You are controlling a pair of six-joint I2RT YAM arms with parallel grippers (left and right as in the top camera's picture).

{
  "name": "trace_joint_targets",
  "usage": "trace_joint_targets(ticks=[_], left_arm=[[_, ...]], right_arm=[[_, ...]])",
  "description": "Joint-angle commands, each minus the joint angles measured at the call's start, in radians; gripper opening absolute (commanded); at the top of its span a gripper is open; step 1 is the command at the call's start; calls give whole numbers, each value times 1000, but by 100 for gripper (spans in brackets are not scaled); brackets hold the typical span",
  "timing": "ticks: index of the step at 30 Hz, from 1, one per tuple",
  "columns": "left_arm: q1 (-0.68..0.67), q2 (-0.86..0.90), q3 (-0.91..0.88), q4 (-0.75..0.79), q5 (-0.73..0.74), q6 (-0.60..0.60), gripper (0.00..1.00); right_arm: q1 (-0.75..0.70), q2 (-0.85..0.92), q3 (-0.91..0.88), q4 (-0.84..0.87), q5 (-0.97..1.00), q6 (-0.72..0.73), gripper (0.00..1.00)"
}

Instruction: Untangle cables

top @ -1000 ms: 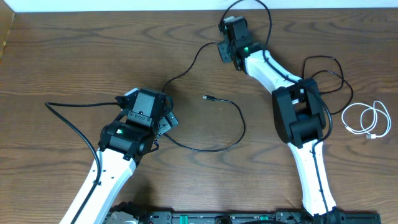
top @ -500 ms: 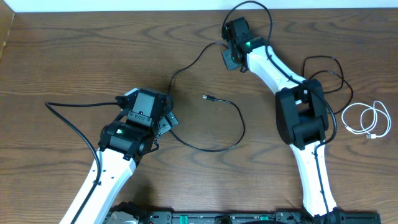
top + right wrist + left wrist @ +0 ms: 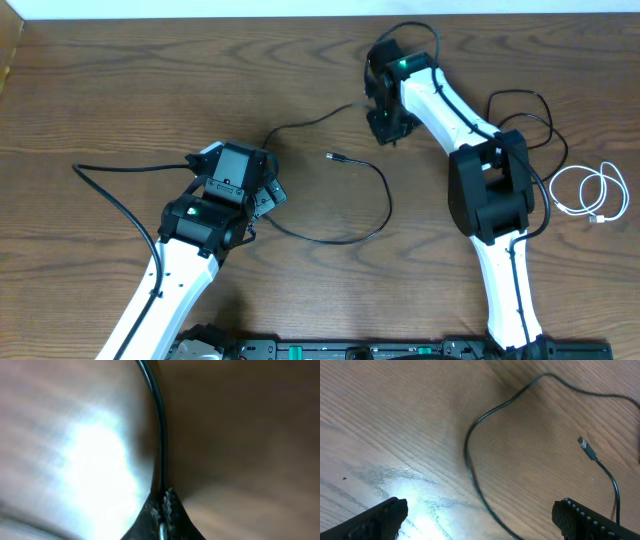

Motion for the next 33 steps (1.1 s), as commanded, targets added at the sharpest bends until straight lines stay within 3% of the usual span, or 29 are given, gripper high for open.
trace_joint_targets(ticks=[1, 7, 13, 14, 17, 28, 33], left_arm=[[3, 4, 10, -3, -24, 9, 98], [3, 4, 10, -4, -24, 9, 98], [3, 4, 10, -3, -24, 9, 98], [3, 4, 10, -3, -24, 9, 98], [3, 4, 10, -4, -24, 9, 98], [3, 4, 10, -4, -24, 9, 98], [3, 4, 10, -4, -24, 9, 98]], right_arm=[[36, 100, -61, -44, -196, 0, 2], [91, 100, -61, -97, -222, -1, 5], [135, 100, -61, -130, -143, -1, 18], [138, 100, -61, -133, -120, -1, 28], [142, 100, -61, -133, -75, -2, 41], [142, 100, -61, -113, -83, -175, 82], [143, 100, -61, -109, -194, -332, 99]])
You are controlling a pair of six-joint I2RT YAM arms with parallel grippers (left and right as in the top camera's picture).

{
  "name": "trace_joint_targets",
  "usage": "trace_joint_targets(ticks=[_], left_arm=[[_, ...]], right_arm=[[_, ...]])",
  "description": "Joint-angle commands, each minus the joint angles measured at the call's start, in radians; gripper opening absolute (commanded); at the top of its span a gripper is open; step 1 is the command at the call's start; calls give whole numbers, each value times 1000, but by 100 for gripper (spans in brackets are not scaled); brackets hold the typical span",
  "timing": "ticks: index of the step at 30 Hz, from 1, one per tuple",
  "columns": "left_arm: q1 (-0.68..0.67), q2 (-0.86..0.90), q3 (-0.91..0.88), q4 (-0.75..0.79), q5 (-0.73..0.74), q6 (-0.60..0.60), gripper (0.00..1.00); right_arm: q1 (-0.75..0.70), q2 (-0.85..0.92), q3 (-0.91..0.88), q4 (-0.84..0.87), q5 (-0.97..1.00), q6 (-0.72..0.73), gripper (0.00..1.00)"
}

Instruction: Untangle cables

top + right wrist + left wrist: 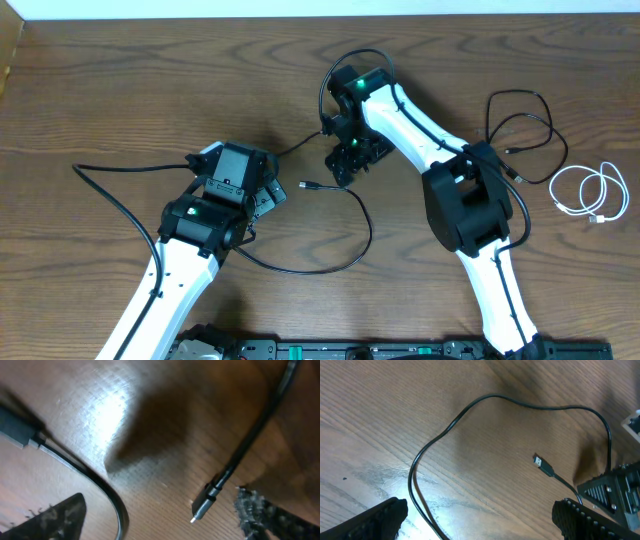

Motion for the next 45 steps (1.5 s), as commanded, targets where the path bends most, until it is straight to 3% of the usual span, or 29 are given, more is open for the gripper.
trace_joint_targets(ticks=[1, 12, 23, 32, 37, 40, 45], left_arm=[[3, 4, 10, -4, -24, 9, 98], [3, 4, 10, -4, -24, 9, 98], [3, 4, 10, -4, -24, 9, 98], [3, 4, 10, -3, -24, 9, 98], [3, 4, 10, -3, -24, 9, 98], [3, 4, 10, -3, -24, 9, 98], [3, 4, 10, -3, -24, 9, 98]], right_arm=[[-8, 111, -54, 23, -68, -158, 99], [18, 111, -54, 55, -209, -391, 99], [42, 111, -69, 65, -232, -392, 99], [116, 112, -114, 75, -86, -367, 99], [152, 113, -134, 140, 114, -233, 99], [160, 113, -157, 204, 174, -158, 85], [158, 113, -190, 254, 177, -106, 30]])
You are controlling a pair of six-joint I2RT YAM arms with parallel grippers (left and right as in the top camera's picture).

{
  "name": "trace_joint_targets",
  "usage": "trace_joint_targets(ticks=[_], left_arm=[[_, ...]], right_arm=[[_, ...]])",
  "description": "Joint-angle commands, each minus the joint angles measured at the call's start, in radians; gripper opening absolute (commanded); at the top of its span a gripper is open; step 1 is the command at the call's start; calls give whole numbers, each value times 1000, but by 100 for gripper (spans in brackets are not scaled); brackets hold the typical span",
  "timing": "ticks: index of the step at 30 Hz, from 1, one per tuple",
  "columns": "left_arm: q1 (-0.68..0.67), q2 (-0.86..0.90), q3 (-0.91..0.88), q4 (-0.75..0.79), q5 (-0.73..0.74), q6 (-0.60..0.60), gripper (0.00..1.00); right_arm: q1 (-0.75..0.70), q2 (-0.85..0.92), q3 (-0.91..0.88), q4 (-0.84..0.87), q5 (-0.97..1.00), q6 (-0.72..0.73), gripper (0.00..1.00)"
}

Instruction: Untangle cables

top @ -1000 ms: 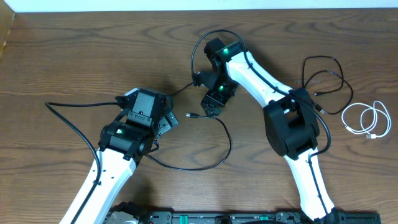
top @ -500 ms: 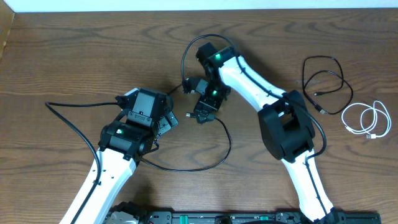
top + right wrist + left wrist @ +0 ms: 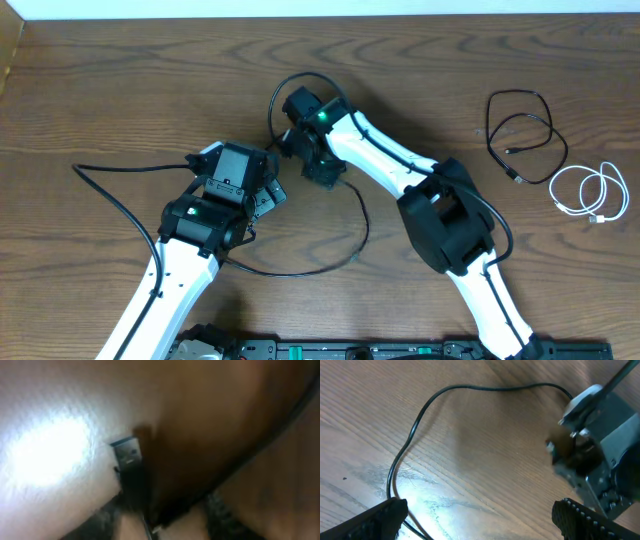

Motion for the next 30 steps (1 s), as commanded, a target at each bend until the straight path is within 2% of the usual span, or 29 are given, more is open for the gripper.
trace_joint_targets(ticks=[1, 4, 5, 6, 11, 17, 21, 30], left_arm=[[3, 4, 10, -4, -24, 9, 98], [3, 4, 10, -4, -24, 9, 98], [3, 4, 10, -4, -24, 9, 98], [3, 4, 10, -4, -24, 9, 98], [3, 4, 10, -4, -24, 9, 98], [3, 4, 10, -4, -24, 9, 98], [3, 4, 10, -4, -24, 9, 98], [3, 4, 10, -3, -24, 9, 98]], right_arm=[[-8, 145, -99, -7, 27, 76, 23], [-8, 145, -99, -7, 41, 98, 12], [-8, 145, -99, -7, 52, 113, 4], [-9, 145, -99, -7, 56, 121, 1], [-13, 145, -100, -11, 92, 164, 1], [-57, 145, -100, -13, 225, 405, 1], [-111, 145, -105, -16, 223, 475, 1], [-186, 134, -98, -86, -3, 366, 1]])
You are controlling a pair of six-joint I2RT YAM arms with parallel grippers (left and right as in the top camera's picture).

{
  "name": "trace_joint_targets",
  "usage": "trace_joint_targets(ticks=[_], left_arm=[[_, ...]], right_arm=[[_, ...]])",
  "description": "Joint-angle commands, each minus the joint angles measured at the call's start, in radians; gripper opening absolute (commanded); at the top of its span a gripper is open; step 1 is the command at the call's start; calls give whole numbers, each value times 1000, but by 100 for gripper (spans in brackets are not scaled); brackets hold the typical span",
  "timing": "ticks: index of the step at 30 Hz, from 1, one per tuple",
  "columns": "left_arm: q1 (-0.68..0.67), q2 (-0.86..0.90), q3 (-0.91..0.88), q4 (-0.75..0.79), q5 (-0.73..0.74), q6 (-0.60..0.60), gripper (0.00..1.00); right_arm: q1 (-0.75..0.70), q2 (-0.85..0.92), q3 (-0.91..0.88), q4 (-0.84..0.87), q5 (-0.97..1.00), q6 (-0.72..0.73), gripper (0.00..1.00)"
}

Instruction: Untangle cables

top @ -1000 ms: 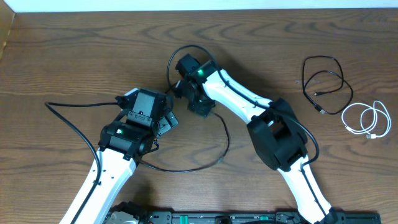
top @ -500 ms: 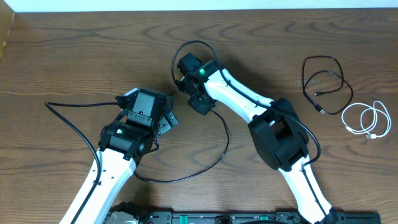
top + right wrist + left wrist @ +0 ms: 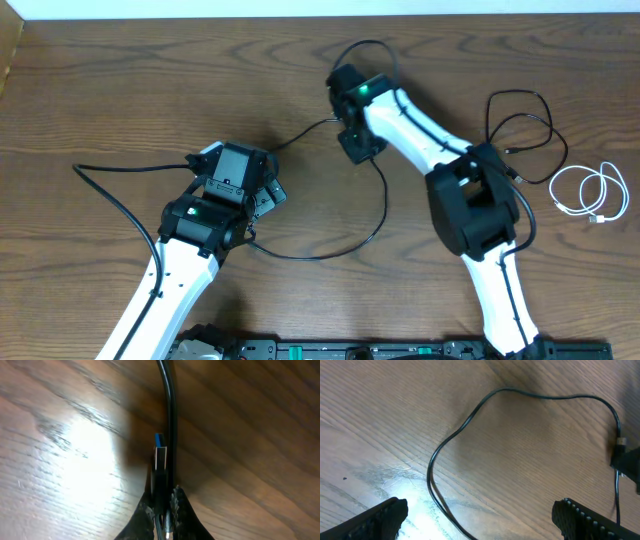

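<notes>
A thin black cable (image 3: 372,225) lies in a wide loop on the wooden table (image 3: 120,90). My right gripper (image 3: 357,148) is at its upper end. In the right wrist view that gripper (image 3: 162,506) is shut on the cable's USB plug (image 3: 160,457), whose blue tongue points away, with a strand of the cable (image 3: 169,405) running alongside. My left gripper (image 3: 262,195) hangs open at the loop's other side. In its wrist view the left gripper (image 3: 480,517) has the cable (image 3: 440,505) lying on the table between its wide-apart fingers (image 3: 377,517).
A second black cable (image 3: 520,125) lies coiled at the right of the table. A white cable (image 3: 590,190) is coiled near the right edge. A black lead (image 3: 110,190) trails from the left arm across the left side of the table.
My right gripper has moved from beside the left gripper to the right and farther back, shut on the USB plug. The cable's loop has spread wider to the right. The left arm has not moved.
My right gripper was shut on the cable at the back, with the plug lying loose on the table. Then it stood open over the plug end nearer the left arm. Then it was down at the plug beside the left gripper. Now it holds the plug farther right.
</notes>
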Motion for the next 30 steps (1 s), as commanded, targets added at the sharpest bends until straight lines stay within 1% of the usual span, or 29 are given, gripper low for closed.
trace_joint_targets(ticks=[1, 5, 13, 19, 23, 30], left_arm=[[3, 4, 10, -3, -24, 9, 98], [3, 4, 10, -4, -24, 9, 98], [3, 4, 10, -3, -24, 9, 98], [3, 4, 10, -4, -24, 9, 98], [3, 4, 10, -4, -24, 9, 98], [3, 4, 10, -4, -24, 9, 98]], right_arm=[[-15, 134, -84, -48, -97, -36, 1], [-18, 56, -79, -82, -116, -36, 1], [-13, -211, -79, -97, -115, -35, 1], [-13, -373, -79, -129, -115, -24, 1], [-13, -425, -79, -149, -115, -24, 1], [-13, -433, -83, -177, -143, -24, 1]])
